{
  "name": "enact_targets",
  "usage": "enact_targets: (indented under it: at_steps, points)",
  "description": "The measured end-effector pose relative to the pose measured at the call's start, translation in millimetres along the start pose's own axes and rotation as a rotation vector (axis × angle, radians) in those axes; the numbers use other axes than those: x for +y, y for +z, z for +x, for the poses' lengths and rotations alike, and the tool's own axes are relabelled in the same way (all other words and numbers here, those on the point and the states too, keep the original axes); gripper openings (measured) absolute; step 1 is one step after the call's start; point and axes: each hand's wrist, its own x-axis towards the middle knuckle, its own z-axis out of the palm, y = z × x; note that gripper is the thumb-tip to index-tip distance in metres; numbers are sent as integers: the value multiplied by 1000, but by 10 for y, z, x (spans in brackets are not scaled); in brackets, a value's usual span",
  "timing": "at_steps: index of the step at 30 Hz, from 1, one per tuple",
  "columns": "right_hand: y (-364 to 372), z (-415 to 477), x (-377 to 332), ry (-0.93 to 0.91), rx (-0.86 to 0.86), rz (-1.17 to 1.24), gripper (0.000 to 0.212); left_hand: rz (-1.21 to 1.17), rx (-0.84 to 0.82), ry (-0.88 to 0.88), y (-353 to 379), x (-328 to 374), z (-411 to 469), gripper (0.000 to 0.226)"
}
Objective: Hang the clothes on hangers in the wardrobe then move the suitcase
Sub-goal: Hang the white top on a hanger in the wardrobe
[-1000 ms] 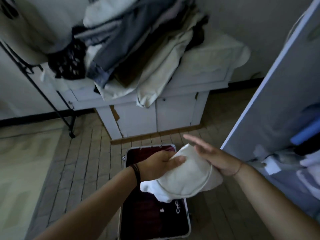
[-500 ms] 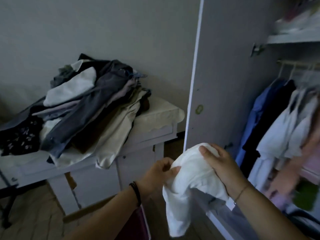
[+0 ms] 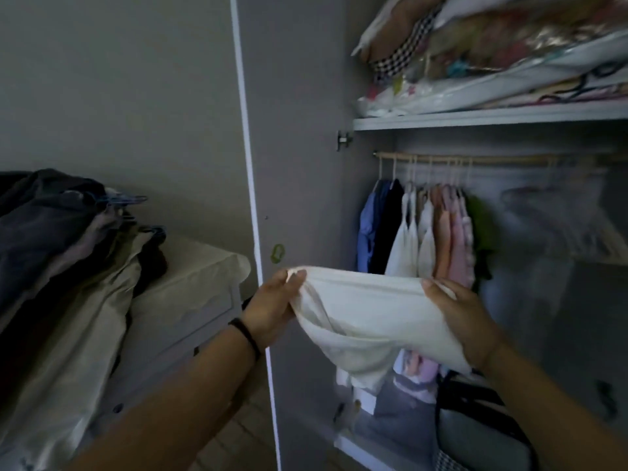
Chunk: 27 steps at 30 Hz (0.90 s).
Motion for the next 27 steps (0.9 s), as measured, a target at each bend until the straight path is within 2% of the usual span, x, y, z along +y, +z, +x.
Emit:
enact_targets:
  at_steps: [2,5,12,16,19,23,25,27]
  points:
    - [-100,-34,73,15,2,-31,19,-19,9,21,217,101,225,22]
    - [-267,-43,166,28,47,-82,10,56,-21,47,575,157,475,21]
    - [-780,35,204,45,150,-102,20,175,-122,144,1260,19,803,22]
    - [-1115,241,272,-34,211,-125,38,219,-180,254,1635,-51,889,25]
    - [-1337,434,320,-131,245,-198,35,269,-185,294,1824,-94,1034,25]
    - [-1625,761,392,-251,359,-360,19,353,-182,248,1983,-213,1302,31]
    - [-1753,910,436,-281,363,-371,17,380,-190,194,2040,-280,1438,26]
    - [-1845,1029,488,-268,348,-361,23,380,-206,147,2079,-345,1557,31]
